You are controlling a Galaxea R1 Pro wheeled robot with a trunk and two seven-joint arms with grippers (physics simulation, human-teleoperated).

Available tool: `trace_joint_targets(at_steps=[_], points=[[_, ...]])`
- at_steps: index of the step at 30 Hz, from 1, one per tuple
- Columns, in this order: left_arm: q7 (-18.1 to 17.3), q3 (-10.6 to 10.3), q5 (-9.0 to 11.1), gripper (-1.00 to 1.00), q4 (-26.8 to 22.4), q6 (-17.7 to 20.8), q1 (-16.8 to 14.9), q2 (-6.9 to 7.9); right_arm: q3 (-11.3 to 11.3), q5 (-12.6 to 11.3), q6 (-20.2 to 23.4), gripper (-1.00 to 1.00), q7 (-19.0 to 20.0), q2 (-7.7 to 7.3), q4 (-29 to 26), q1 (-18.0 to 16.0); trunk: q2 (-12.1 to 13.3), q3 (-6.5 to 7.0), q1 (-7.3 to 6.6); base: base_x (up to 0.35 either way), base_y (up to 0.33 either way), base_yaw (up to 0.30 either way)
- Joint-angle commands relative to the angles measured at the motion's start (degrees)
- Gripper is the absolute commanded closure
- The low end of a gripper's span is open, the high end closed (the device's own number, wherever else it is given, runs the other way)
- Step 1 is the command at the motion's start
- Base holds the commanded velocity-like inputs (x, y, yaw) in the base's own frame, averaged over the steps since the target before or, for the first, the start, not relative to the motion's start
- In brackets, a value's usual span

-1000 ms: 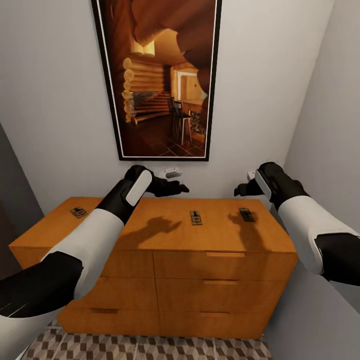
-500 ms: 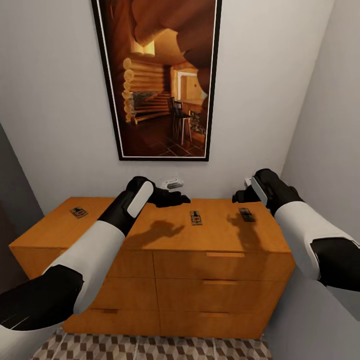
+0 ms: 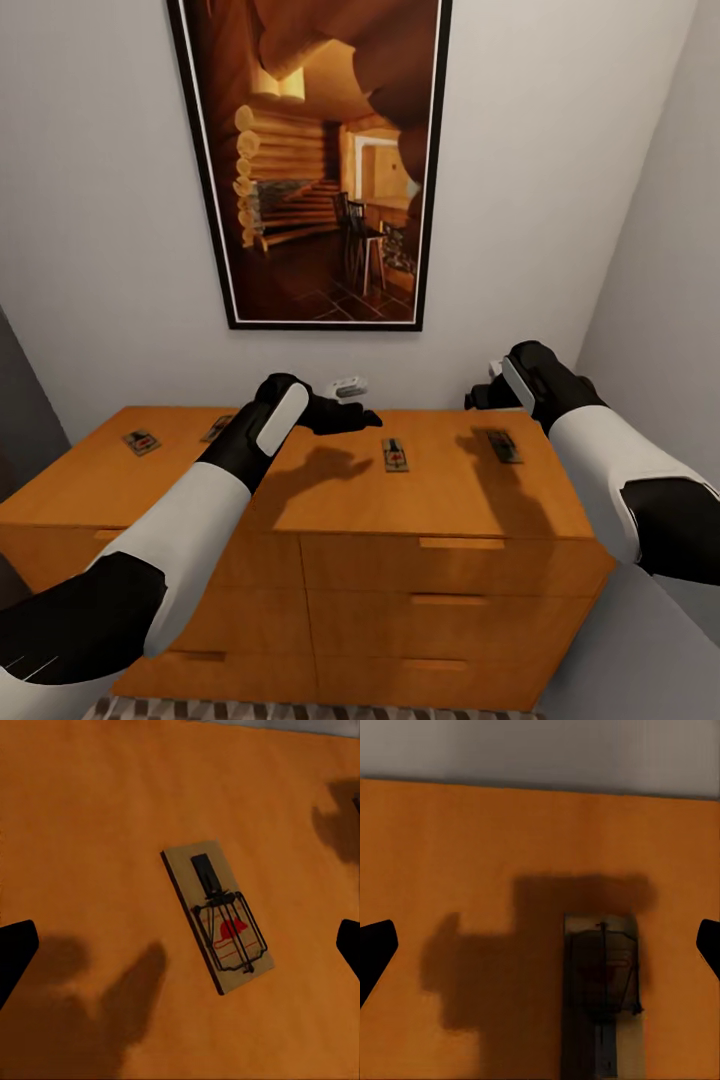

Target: Take the four mousetraps from the cabinet in the bathroom and place them on the bathroom floor. Make sure all four end up on the same floor surface, and ensure that at least two of them are either under or directly next to the same bathroom sink.

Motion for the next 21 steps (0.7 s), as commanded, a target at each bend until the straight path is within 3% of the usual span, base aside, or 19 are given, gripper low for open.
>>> trace_joint_targets(at_steps=[1, 21], points=[[0.43, -0.07, 0.44, -1.0, -0.07, 0.15, -0.04, 0.0, 0.46, -0.27, 0.23, -1.0, 0.13, -0.1, 0.01, -0.03, -0.03, -0.06, 0.01, 0.078, 0.0, 0.0], [0.57, -0.08, 0.44, -1.0, -3.22, 0.24, -0.05, -0.01, 0.45, -0.32, 0.01, -1.0, 0.05, -0.14, 0.93, 0.58, -0.03, -0.06, 0.01, 0.015, 0.0, 0.0]])
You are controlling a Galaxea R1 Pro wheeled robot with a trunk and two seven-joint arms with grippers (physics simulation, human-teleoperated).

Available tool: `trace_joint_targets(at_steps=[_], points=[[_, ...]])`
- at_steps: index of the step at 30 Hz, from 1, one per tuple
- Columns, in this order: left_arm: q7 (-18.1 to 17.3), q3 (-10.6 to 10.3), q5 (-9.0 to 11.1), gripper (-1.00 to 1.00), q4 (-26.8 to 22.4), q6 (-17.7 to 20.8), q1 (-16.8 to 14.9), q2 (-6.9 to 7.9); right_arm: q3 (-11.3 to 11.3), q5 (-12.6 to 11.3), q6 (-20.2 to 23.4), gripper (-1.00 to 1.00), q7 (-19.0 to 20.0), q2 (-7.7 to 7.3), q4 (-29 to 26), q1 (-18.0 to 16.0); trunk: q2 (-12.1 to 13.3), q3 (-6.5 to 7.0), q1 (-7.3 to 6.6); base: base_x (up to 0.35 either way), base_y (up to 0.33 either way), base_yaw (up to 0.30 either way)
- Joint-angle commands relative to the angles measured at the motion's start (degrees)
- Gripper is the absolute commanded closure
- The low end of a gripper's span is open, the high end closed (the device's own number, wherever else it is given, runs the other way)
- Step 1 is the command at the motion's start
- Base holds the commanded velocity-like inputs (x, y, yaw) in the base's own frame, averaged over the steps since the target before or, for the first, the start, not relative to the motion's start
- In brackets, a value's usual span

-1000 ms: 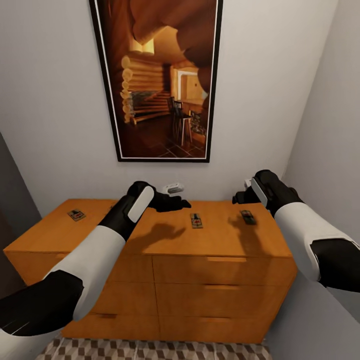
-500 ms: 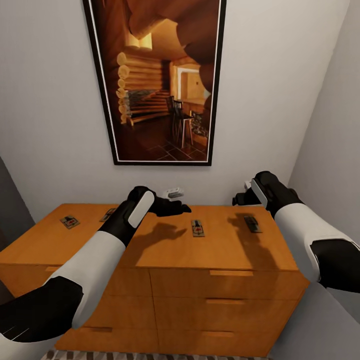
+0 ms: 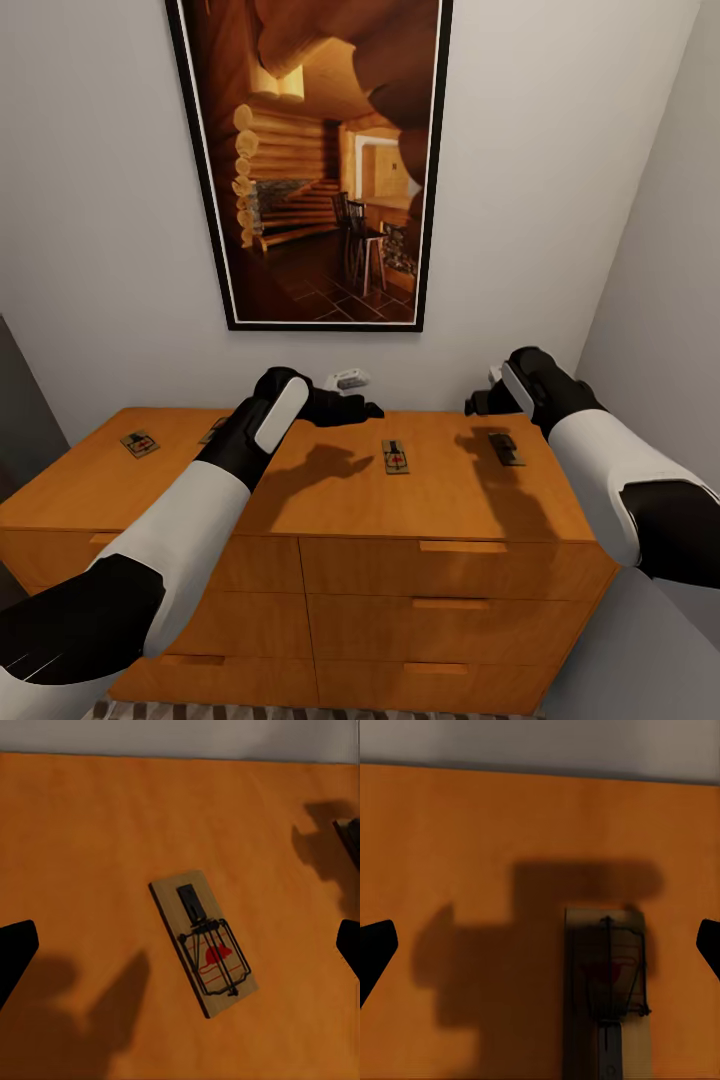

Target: Take the four mousetraps from the cabinet in the bathroom and place them on the bathroom floor. Make sure all four end up on the same floor surface, and ensure that at least two of them are either under or directly next to the same bathroom sink.

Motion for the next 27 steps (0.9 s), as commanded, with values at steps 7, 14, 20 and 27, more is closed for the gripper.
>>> trace_joint_targets(at_steps=[7, 14, 20, 27], points=[[0.44, -0.06, 0.47, -1.0, -0.32, 0.16, -0.03, 0.0, 0.46, -0.21, 0.14, -1.0, 0.05, -0.1, 1.86, 0.36, -0.04, -0.06, 0.0, 0.0, 0.0, 0.0], [0.44, -0.06, 0.48, -1.0, -0.36, 0.16, -0.03, 0.0, 0.47, -0.14, 0.1, -1.0, -0.11, -0.1, 3.46, 0.95, -0.04, -0.06, 0.0, 0.0, 0.0, 0.0], [0.44, -0.11, 0.52, -1.0, -0.37, 0.16, -0.03, 0.0, 0.42, -0.11, 0.04, -1.0, -0.15, -0.22, 4.08, 1.76, -0.04, -0.06, 0.0, 0.0, 0.0, 0.0], [0.44, -0.14, 0.52, -1.0, -0.38, 0.16, -0.03, 0.0, 0.39, -0.09, -0.04, -1.0, -0.16, -0.38, 4.21, 2.68, -0.04, -0.06, 0.0, 0.0, 0.0, 0.0]])
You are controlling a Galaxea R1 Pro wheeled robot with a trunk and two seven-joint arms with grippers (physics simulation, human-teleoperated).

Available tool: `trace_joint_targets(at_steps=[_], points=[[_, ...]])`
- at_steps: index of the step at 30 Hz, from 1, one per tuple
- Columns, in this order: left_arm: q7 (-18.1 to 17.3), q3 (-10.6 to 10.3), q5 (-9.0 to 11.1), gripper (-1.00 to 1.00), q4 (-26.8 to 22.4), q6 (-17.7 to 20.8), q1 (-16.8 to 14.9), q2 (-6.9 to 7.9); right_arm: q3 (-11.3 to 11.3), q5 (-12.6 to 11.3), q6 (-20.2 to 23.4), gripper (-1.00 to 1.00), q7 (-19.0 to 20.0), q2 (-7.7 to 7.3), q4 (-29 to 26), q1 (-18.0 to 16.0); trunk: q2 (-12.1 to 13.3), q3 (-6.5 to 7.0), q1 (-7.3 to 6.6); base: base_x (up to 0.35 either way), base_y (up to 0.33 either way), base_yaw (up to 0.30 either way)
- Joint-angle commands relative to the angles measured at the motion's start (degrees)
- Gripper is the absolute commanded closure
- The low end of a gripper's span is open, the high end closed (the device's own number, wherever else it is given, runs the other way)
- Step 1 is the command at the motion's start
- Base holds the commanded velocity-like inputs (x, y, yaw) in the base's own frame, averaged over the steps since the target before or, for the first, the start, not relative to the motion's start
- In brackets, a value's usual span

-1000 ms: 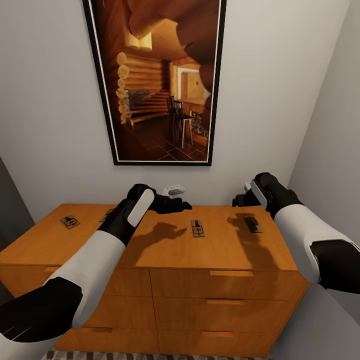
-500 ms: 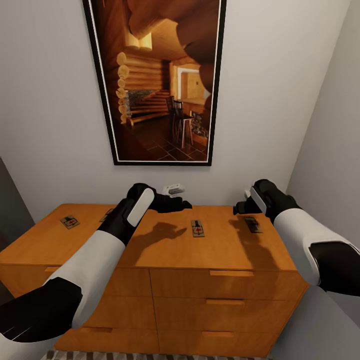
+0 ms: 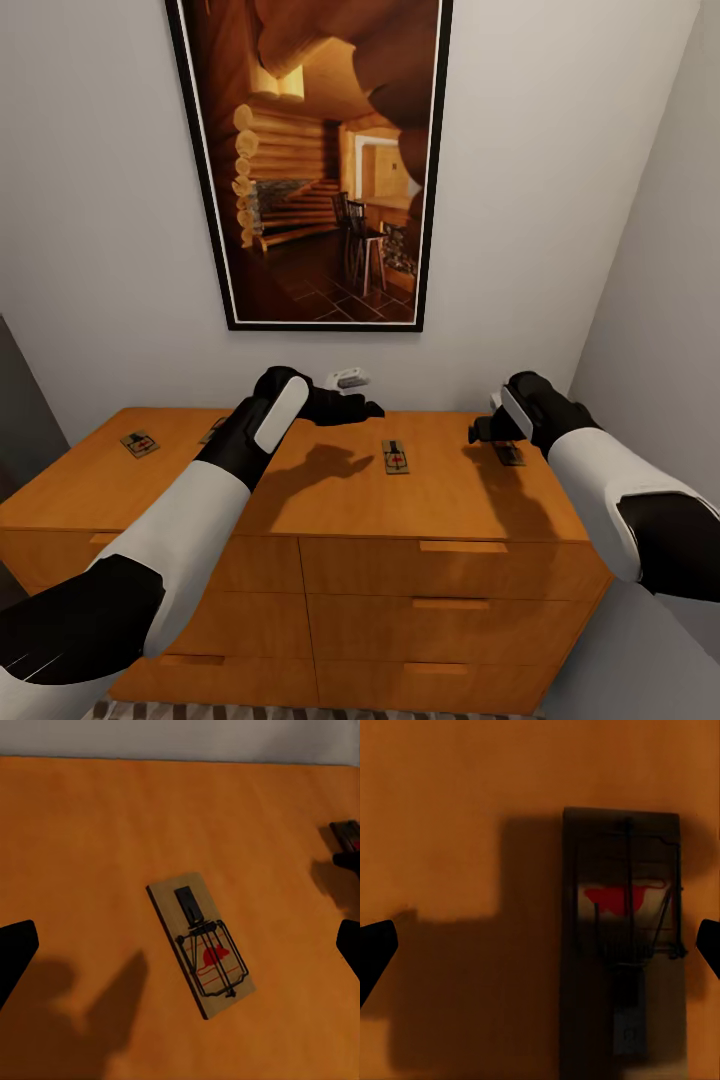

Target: Take the four mousetraps from the cabinet in the bathroom and place them on the bathroom floor. Make sure all four end up on the same floor surface, and ensure that at least two of them are either under or directly next to the same bathroom sink.

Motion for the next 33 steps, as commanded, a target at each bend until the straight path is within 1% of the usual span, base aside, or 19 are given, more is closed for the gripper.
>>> trace_joint_targets(at_steps=[1, 10, 25, 33], points=[[0.43, -0.06, 0.46, -1.0, -0.03, 0.16, -0.05, 0.0, 0.47, -0.24, 0.23, -1.0, 0.16, -0.09, -0.06, 0.03, -0.04, -0.06, 0.0, 0.0, 0.0, 0.0], [0.43, -0.07, 0.47, -1.0, -0.04, 0.16, -0.05, -0.05, 0.47, -0.24, 0.22, -1.0, 0.16, -0.22, -0.1, 1.4, -0.04, -0.06, 0.0, 0.0, 0.0, 0.0], [0.4, -0.15, 0.47, -1.0, 0.05, 0.16, -0.05, -0.08, 0.41, -0.24, 0.13, -1.0, 0.16, -0.17, -0.04, 2.3, -0.04, -0.06, 0.0, 0.0, 0.0, 0.0], [0.35, -0.15, 0.47, -1.0, 0.12, 0.16, -0.05, -0.08, 0.38, -0.24, -0.59, -1.0, 0.02, -0.66, -0.04, 3.05, -0.04, -0.06, 0.0, 0.0, 0.0, 0.0]])
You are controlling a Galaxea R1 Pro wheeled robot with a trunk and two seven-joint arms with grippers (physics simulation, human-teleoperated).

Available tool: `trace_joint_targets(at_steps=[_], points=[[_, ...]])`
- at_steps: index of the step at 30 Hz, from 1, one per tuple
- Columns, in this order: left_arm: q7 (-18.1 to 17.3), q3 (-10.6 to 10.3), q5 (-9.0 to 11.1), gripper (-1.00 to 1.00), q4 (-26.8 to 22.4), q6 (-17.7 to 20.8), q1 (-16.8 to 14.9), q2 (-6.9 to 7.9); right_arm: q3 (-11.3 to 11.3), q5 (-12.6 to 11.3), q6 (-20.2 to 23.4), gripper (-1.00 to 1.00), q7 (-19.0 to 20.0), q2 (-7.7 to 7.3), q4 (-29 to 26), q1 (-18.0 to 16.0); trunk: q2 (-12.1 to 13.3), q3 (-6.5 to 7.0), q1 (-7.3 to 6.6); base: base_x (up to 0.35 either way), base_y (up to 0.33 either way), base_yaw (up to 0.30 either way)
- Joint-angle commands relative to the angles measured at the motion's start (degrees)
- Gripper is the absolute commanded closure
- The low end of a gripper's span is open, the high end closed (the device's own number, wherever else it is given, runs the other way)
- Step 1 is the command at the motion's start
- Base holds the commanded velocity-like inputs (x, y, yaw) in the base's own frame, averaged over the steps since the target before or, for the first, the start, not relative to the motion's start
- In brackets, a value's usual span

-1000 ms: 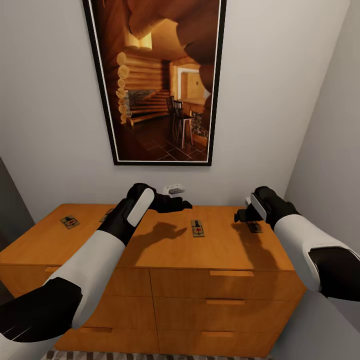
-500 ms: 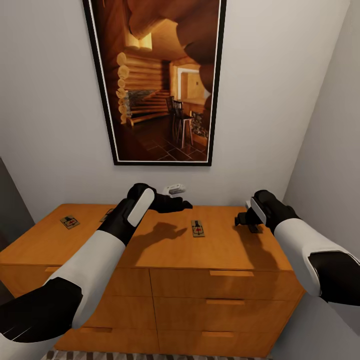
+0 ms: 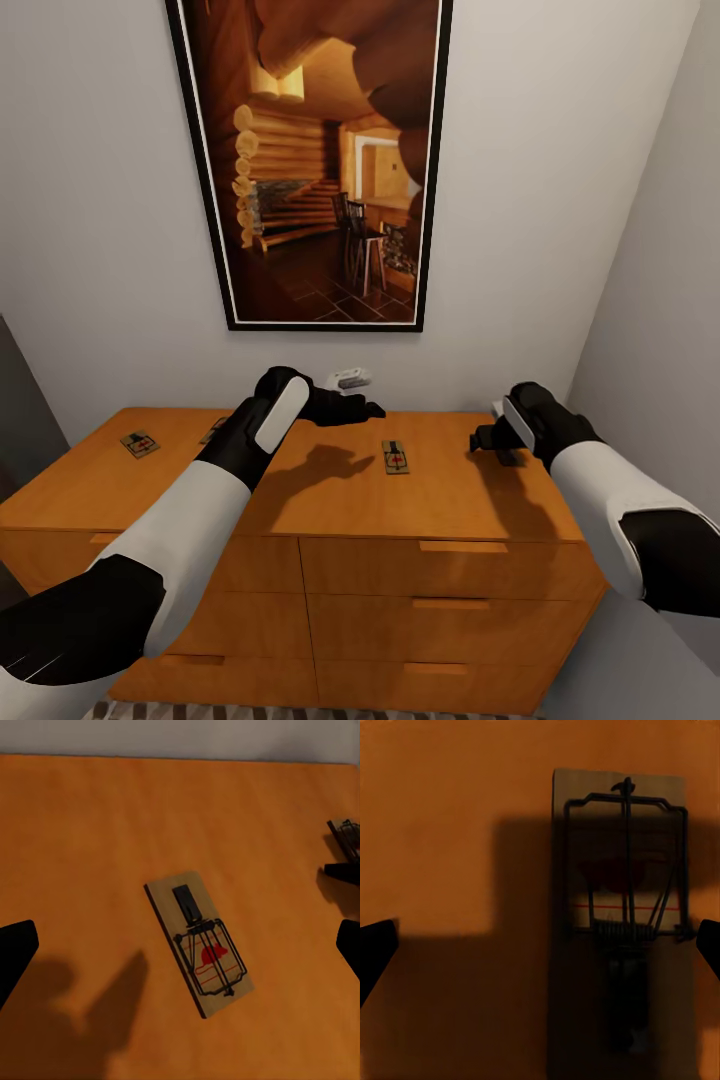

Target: Take the four mousetraps from the cabinet in the bathroom and place them on the bathroom floor. Make sure all four end up on the same floor surface, and ensure that at least two of them are either under or directly next to the same bathroom sink.

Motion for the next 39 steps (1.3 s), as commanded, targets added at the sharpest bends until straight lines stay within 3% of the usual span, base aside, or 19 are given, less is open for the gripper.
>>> trace_joint_targets(at_steps=[1, 15, 16, 39], points=[[0.43, -0.09, 0.44, -1.0, -0.03, 0.17, -0.05, 0.01, 0.5, 0.04, 0.1, -1.0, 0.08, -0.16, 2.49, 0.04, -0.03, -0.08, 0.0, 0.0, 0.0, 0.0], [0.42, -0.14, 0.44, -1.0, -0.02, 0.17, -0.05, -0.08, 0.5, 0.04, -0.15, -1.0, 0.06, -0.38, 2.49, 1.06, -0.03, -0.08, 0.0, 0.0, 0.0, 0.0], [0.42, -0.16, 0.44, -1.0, -0.04, 0.17, -0.05, -0.08, 0.5, 0.04, -0.17, 1.0, 0.08, -0.36, 2.49, 1.08, -0.03, -0.08, 0.0, 0.0, 0.0, 0.0], [0.42, -0.14, 0.44, -1.0, 0.05, 0.17, -0.05, -0.08, 0.37, 0.1, -0.2, 1.0, 0.65, -0.5, 1.62, 1.39, -0.03, -0.08, 0.0, 0.0, 0.0, 0.0]])
